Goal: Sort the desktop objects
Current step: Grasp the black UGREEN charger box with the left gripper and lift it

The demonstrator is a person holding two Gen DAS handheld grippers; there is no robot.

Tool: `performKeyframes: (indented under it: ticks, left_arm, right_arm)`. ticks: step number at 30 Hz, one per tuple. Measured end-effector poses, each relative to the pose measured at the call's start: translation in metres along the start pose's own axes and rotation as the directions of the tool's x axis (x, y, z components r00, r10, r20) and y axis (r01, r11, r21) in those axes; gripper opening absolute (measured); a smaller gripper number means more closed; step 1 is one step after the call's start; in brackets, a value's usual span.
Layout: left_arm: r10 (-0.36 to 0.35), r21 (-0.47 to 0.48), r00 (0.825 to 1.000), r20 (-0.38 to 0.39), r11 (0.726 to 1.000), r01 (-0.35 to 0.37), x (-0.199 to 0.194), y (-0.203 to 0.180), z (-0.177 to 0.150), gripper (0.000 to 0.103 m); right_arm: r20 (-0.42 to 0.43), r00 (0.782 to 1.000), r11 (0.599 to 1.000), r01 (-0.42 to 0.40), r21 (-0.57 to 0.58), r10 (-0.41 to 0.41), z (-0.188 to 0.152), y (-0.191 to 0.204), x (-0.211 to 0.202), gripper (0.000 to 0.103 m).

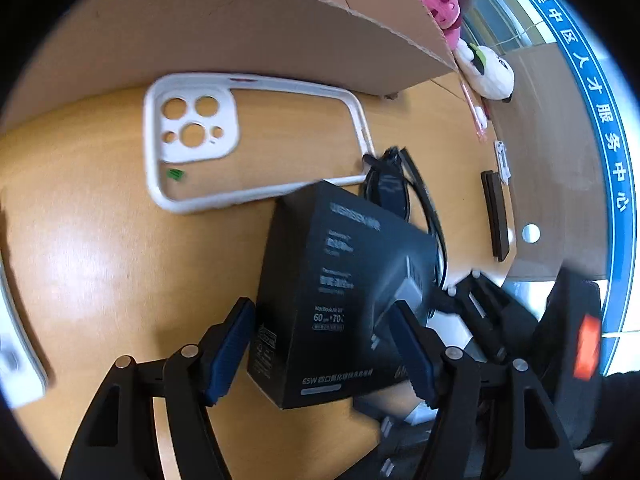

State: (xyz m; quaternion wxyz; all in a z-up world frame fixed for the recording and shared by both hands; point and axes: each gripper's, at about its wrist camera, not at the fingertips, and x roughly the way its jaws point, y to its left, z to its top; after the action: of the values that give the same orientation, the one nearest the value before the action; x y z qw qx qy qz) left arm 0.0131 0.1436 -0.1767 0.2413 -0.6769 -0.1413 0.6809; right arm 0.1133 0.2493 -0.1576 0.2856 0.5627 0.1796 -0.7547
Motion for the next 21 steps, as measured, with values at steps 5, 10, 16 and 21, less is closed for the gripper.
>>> performKeyframes:
  ticks: [5, 10, 16, 21]
  left_arm:
    - [0.04, -0.011, 0.999, 0.034, 0.999, -0.039, -0.012, -0.01, -0.015, 0.069]
    - [0.07, 0.011, 0.992, 0.107, 0.997, -0.072, -0.046, -0.026, -0.014, 0.069]
    - [0.118, 0.007, 0.964, 0.237, 0.992, -0.123, -0.102, -0.042, 0.001, 0.069]
    - [0.16, 0.019, 0.921, 0.356, 0.984, -0.178, -0.154, -0.056, 0.015, 0.069]
  right_arm:
    - [0.01, 1.0, 0.999, -0.007, -0.05, 0.008, -0.006, 0.001, -0.01, 0.076]
    - [0.082, 0.996, 0.998, -0.015, -0.057, 0.02, -0.002, -0.001, -0.039, 0.076]
    - [0.178, 0.984, 0.997, -0.002, -0.072, 0.015, 0.025, -0.002, -0.079, 0.076]
    - [0.281, 0.96, 0.995, 0.021, -0.1, 0.008, 0.056, -0.001, -0.116, 0.076]
